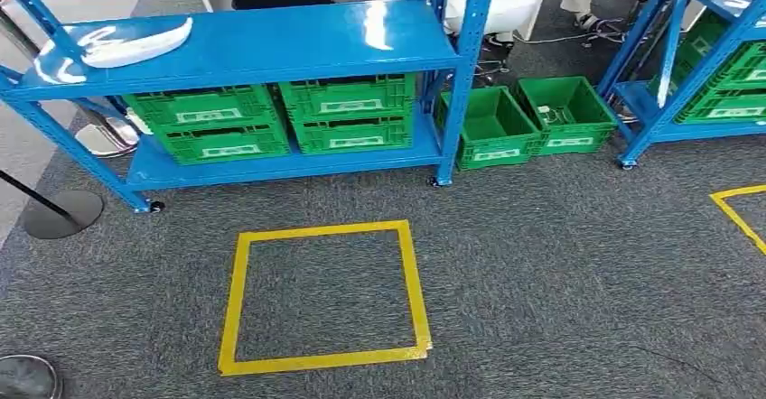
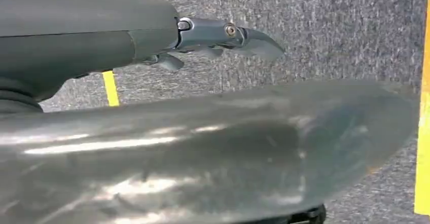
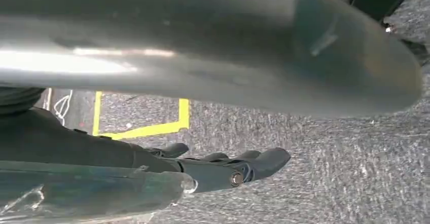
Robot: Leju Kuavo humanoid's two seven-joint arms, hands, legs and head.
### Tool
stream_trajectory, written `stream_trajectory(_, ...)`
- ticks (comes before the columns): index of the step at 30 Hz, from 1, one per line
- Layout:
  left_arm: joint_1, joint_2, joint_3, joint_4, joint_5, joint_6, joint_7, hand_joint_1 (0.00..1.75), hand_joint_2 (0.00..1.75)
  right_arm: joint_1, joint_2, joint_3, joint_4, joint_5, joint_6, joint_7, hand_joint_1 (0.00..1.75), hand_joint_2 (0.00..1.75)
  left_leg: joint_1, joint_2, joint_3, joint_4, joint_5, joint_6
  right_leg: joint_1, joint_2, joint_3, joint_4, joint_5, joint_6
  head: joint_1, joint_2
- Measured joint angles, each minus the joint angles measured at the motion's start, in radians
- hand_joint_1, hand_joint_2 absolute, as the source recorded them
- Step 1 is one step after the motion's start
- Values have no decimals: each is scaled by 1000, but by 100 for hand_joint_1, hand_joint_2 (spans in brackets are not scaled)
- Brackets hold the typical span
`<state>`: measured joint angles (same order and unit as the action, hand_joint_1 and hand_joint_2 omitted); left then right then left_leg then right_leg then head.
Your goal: Take the parts from the cabinet and place them on the table.
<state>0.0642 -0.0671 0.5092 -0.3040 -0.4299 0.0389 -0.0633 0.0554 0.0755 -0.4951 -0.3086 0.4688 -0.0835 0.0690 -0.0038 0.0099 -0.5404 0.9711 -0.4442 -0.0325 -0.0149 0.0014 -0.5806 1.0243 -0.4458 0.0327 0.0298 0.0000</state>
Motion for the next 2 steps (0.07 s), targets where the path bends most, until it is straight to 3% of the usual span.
stream_trajectory(2,8,5,-38,-9,36,-3,3,0,0,8,-5,39,-8,-40,6,-6,0,0,0,0,0,0,0,0,0,0,0,0,0,0,0,0)
